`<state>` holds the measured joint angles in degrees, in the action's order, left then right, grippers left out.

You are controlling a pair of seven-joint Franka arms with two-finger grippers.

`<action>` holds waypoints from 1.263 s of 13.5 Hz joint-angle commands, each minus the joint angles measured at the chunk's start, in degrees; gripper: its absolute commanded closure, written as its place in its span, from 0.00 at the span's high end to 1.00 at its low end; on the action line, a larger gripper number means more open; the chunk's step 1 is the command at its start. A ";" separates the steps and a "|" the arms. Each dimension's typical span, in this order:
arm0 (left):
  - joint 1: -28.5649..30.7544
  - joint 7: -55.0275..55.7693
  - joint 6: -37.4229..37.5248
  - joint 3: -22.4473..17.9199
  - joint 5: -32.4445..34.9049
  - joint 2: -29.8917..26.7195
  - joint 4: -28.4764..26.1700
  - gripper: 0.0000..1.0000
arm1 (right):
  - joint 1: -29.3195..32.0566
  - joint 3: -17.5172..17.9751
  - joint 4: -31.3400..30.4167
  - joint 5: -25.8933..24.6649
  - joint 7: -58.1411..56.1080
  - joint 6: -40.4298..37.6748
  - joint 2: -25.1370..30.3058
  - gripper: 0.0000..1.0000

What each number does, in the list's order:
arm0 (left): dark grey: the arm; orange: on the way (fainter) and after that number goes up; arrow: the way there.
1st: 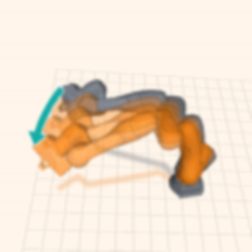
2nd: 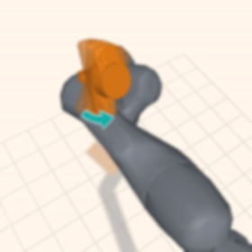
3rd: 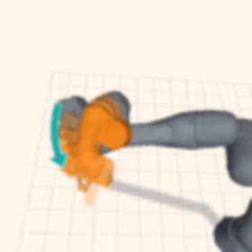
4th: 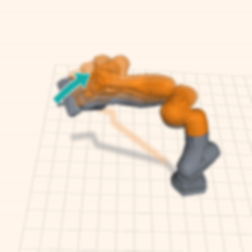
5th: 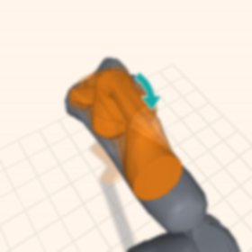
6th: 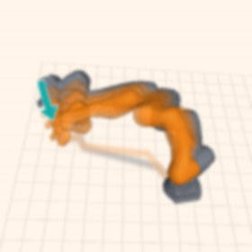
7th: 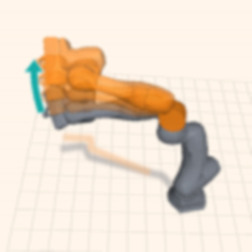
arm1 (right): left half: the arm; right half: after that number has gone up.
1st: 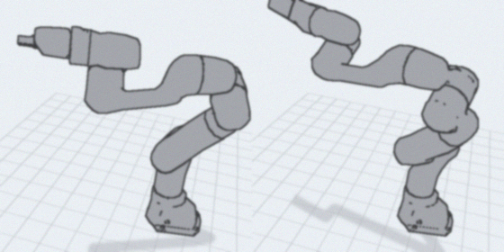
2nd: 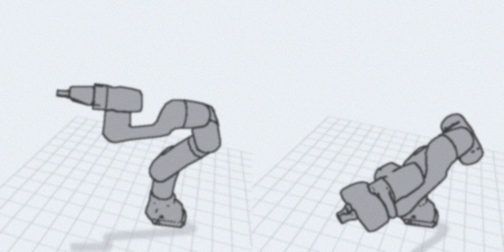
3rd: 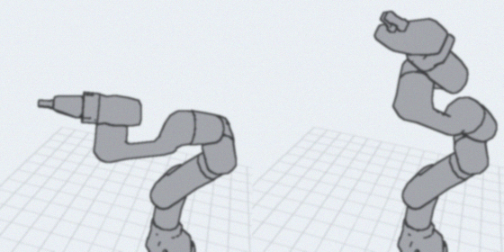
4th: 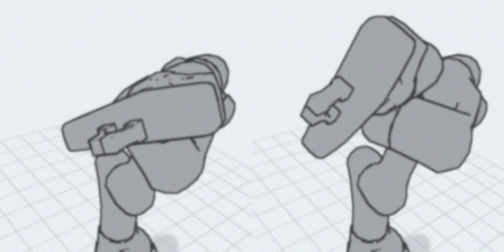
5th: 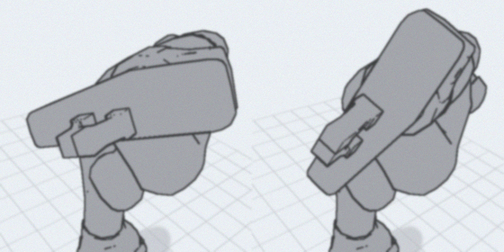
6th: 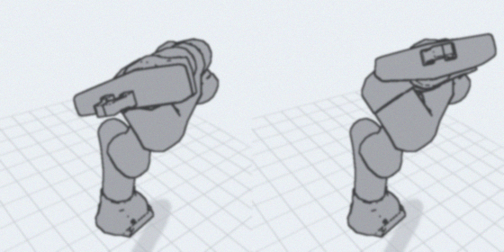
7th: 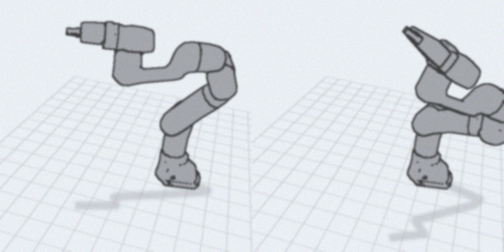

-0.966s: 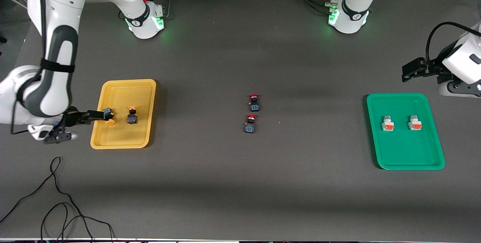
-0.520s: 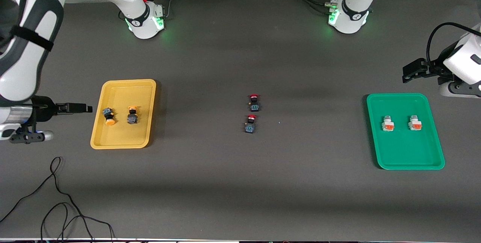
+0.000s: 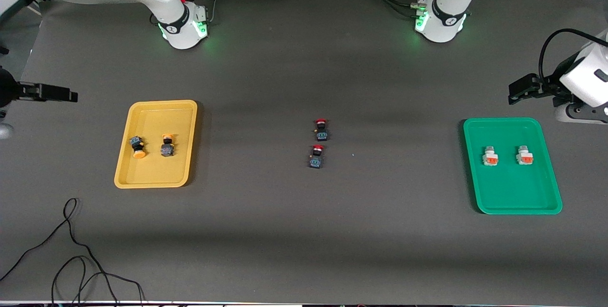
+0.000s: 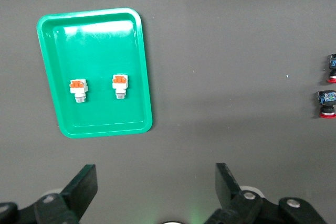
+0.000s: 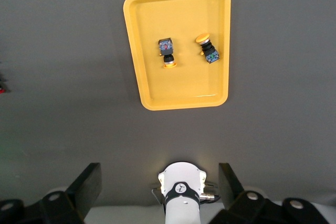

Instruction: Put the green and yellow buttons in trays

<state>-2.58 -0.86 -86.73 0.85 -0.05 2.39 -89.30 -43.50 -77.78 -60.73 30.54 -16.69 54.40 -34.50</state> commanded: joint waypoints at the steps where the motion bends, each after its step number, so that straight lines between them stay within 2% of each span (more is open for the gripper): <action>1: -0.67 0.25 1.04 -0.58 -0.03 0.42 1.32 1.00 | 0.87 0.69 2.02 -1.62 1.13 -1.23 -0.83 0.98; 4: 0.82 -0.02 1.03 -0.58 -2.40 0.33 1.50 1.00 | 0.17 0.96 2.02 -1.45 1.13 -0.61 -0.92 0.98; 8: 0.65 -0.63 1.65 -0.23 -1.53 0.16 1.76 1.00 | -0.09 1.31 2.20 -0.92 5.77 0.79 -0.92 0.98; 11: 0.47 0.51 1.56 -0.14 -1.44 0.07 2.11 1.00 | -3.60 0.70 1.67 -0.66 9.28 2.90 -0.74 0.98; 14: 0.21 0.69 1.48 0.03 -0.47 0.07 2.20 1.00 | -3.70 1.40 1.76 -0.57 11.94 3.17 -0.39 0.98; 15: 0.21 0.69 1.48 0.03 -0.47 0.07 2.20 1.00 | -3.35 1.92 1.76 -0.57 12.11 3.25 -0.39 0.98; 17: 0.12 0.69 1.48 0.03 -0.39 0.07 2.20 1.00 | -1.34 5.77 1.85 -1.44 12.64 3.34 0.92 0.98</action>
<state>-2.01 -0.84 -86.31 0.90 -1.13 2.38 -88.03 -46.94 -75.47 -59.71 30.21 -6.00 57.49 -35.21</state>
